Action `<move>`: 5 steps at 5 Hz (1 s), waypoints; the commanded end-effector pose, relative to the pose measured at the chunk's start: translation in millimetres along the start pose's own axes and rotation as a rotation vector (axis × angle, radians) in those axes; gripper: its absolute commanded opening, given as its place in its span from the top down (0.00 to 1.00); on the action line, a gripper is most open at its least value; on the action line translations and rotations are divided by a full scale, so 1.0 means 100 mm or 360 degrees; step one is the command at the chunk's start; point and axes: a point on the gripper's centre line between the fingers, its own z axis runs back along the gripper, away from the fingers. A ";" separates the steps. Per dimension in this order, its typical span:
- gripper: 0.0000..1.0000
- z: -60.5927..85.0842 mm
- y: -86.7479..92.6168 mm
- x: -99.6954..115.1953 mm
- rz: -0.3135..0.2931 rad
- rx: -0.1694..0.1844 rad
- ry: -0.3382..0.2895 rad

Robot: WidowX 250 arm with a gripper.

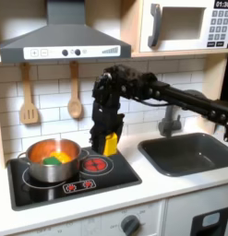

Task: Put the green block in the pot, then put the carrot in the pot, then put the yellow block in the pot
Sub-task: 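Put the yellow block in the pot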

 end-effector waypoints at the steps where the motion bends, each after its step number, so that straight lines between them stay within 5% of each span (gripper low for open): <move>1: 1.00 0.01 0.24 0.07 0.0072 0.0000 -0.0004; 5: 1.00 -0.08 0.25 0.64 0.0039 -0.0015 0.0007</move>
